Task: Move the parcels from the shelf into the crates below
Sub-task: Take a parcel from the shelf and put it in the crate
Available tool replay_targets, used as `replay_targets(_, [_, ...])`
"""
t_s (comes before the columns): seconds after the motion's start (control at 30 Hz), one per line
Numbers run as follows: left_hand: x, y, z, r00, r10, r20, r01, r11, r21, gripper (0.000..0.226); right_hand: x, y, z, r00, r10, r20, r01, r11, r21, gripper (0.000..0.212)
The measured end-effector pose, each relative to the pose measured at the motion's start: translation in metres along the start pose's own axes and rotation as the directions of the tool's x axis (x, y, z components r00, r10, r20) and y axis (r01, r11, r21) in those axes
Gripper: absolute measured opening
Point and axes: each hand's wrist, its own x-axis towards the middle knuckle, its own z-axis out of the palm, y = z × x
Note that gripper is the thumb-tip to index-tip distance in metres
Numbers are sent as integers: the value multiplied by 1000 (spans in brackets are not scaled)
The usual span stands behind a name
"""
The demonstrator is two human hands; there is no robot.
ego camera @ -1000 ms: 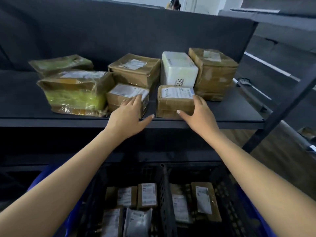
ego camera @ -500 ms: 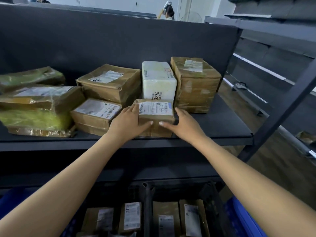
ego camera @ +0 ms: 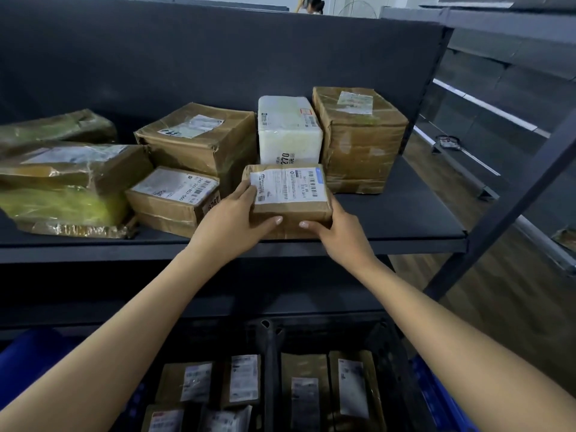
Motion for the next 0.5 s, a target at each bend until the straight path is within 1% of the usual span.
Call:
replay_targets(0.07, [-6,-1,-10,1000,19,10,-19,1000,-19,80,-12,1,-9,999,-21,27,20,1000,8,80])
replay_targets(0.13, [-10,-5,-23,1000,11,7,-10,998,-62,81,-26,1,-19,996,-50,73,48,998,27,82])
replay_targets(0.23, [-16,-10,-42,999,-41,2,41,989,-142,72,-46,-7,-32,984,-68,163,64,997,33,86])
replay_targets(0.27, [-18,-12,-47,998,-63,21,65,985,-159,68,-51,-11,-35,979,-82,187,80,997,18,85])
replay_targets(0.3, [-20,-12,-52,995,-74,64,84,981,-174,65,-57,-16,-37,974,-97,207,98,995,2,85])
replay_targets(0.37, [-27,-12,-61,970,-58,236,119,960,-253,64,-66,-25,-40,963,-124,241,135,990,-33,85])
replay_targets(0.43, [-40,-12,-68,910,-29,413,188,917,-351,59,-74,-32,-41,952,-151,265,173,983,-62,84])
replay_targets(0.5, [-55,-13,-69,864,-1,503,233,887,-398,55,-80,-38,-41,947,-174,270,204,975,-89,81])
